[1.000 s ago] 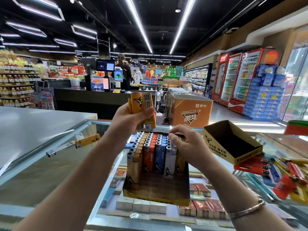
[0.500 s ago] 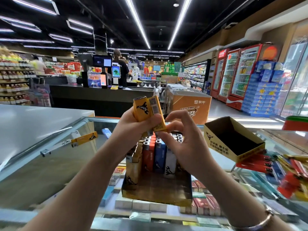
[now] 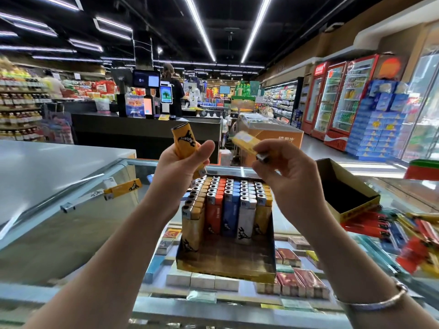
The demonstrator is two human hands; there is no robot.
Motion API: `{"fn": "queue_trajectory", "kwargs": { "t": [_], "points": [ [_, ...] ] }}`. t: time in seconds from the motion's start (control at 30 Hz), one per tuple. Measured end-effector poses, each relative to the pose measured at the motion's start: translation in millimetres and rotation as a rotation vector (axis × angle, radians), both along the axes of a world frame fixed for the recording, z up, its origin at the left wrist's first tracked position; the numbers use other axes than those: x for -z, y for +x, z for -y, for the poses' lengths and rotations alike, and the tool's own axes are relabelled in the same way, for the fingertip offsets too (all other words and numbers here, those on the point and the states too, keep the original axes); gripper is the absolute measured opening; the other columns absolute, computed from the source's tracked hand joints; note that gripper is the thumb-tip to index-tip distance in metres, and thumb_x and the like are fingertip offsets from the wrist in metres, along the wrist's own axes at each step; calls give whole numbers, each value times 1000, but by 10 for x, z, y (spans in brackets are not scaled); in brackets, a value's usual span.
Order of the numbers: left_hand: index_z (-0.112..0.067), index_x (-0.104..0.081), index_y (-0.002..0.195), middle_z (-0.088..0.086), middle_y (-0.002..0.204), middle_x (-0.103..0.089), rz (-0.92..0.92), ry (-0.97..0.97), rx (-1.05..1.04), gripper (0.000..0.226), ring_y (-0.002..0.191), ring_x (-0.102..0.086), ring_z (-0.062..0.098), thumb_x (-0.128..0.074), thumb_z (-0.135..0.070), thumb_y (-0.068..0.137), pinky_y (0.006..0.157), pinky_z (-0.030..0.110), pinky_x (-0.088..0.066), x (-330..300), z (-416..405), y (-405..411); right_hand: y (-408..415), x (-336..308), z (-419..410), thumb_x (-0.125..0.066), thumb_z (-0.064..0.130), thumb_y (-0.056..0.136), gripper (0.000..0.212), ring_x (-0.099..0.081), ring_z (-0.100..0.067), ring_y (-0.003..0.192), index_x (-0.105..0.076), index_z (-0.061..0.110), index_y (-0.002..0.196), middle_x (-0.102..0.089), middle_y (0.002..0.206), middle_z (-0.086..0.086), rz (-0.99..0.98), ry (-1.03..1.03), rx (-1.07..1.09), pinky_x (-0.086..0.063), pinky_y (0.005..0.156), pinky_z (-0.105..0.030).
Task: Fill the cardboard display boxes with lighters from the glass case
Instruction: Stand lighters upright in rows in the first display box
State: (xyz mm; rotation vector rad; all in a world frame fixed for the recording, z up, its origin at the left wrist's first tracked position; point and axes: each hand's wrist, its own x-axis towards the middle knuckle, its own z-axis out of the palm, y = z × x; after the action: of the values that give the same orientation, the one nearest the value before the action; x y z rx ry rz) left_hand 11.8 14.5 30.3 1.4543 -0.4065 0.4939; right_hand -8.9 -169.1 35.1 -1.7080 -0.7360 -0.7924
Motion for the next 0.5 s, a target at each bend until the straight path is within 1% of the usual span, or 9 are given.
{"fn": "queue_trajectory", "kwargs": {
  "t": [0.07,0.13,0.2,0.27,0.33,0.4,0.43,0.5],
  "points": [
    [-12,-52,70,-13,55,-57,13,-4,-9,40,53,-53,-4,-62,-50,63,49,8,-43,3,19,-8,-25,-42,17,-69,18,76,18,-59,1,70,-63,32,86,-65,75,19,14,67,-45,-48,68,-14],
    [-7,-50,74,-8,57,-52,26,-1,-21,50,49,-49,-3,-61,-54,62,47,8,-41,1,33,-18,-47,-93,52,-65,24,75,9,-58,4,63,-63,26,83,-65,69,21,29,140,-83,-45,61,-9],
    [-5,-52,83,-1,64,-47,40,3,-24,58,48,-46,-1,-59,-58,61,45,9,-41,3,44,-28,-65,-138,96,-64,25,74,8,-55,3,56,-64,21,81,-63,64,18,9,175,-99,-42,54,-7],
    [-1,-55,89,2,67,-47,58,22,-27,64,51,-47,1,-59,-58,61,46,10,-42,7,56,-32,-79,-161,148,-64,24,73,10,-54,-1,51,-63,16,79,-62,62,13,-62,186,-138,-42,48,-11],
    [-1,-54,82,-5,62,-51,74,58,-38,60,52,-47,1,-60,-57,61,48,9,-43,12,61,-30,-84,-178,200,-65,24,71,12,-51,-10,48,-63,14,77,-62,61,6,-151,129,-183,-43,42,-18],
    [-10,-53,78,-16,56,-52,95,92,-50,47,53,-49,-3,-62,-54,63,51,8,-44,14,54,-24,-82,-192,235,-67,22,69,13,-52,-18,50,-63,13,78,-62,63,3,-195,14,-216,-44,40,-22],
    [-13,-53,80,-18,56,-53,109,104,-56,43,55,-51,-5,-63,-52,64,53,8,-44,14,48,-20,-82,-196,246,-68,20,69,13,-53,-19,50,-63,13,79,-62,63,3,-204,-40,-223,-44,39,-22],
    [-15,-52,85,-19,58,-55,126,108,-65,41,58,-53,-5,-65,-48,65,56,9,-45,19,31,-8,-83,-205,268,-69,19,67,16,-54,-12,47,-62,14,80,-61,63,3,-219,-128,-219,-43,39,-19]
  ]
}}
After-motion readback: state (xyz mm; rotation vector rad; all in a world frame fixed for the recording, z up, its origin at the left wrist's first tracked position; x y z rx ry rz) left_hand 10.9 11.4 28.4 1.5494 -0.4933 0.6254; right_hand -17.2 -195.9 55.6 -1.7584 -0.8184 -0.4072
